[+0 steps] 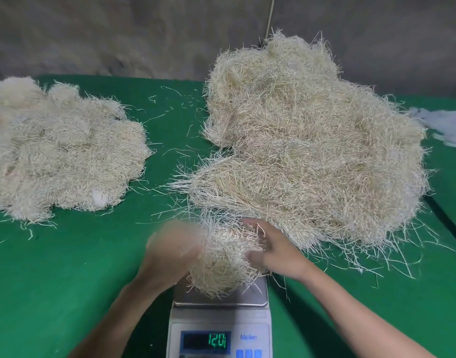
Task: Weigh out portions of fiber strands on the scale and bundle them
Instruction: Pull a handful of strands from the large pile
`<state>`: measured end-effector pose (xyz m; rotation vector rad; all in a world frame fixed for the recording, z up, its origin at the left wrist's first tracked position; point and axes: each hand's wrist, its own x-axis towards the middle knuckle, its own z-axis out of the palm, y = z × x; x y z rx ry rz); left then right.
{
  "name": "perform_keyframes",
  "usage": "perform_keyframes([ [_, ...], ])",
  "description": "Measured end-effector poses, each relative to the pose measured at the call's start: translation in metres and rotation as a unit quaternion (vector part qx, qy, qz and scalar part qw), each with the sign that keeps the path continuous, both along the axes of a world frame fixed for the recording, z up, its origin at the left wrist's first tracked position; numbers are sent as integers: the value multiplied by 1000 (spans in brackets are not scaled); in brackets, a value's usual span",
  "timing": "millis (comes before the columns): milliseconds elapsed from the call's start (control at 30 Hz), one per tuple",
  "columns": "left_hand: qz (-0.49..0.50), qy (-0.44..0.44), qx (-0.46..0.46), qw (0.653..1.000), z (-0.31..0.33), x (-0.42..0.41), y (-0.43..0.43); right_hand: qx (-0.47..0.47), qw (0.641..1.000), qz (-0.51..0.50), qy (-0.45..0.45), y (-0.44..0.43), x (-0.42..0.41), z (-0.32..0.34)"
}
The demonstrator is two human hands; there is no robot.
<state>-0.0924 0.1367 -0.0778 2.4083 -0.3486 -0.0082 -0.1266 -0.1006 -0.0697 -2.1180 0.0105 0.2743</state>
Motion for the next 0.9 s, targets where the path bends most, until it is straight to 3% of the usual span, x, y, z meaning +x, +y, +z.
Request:
perform_keyframes([
  [167,-2,-10,79,997,22,-3,20,-10,998,43,35,-13,1,21],
  [333,14,-218,19,976,40,-12,26,-21,997,41,-54,-9,-1,38],
  [433,10,-275,-32,961,47,-13,23,-60,991,64,-99,-4,1,42],
  [633,-50,-196,-131,970,57,-14,14,-130,979,93,-123,2,2,42],
  [900,-41,-210,-116,970,54,-12,16,-135,975,83,-155,3,0,53],
])
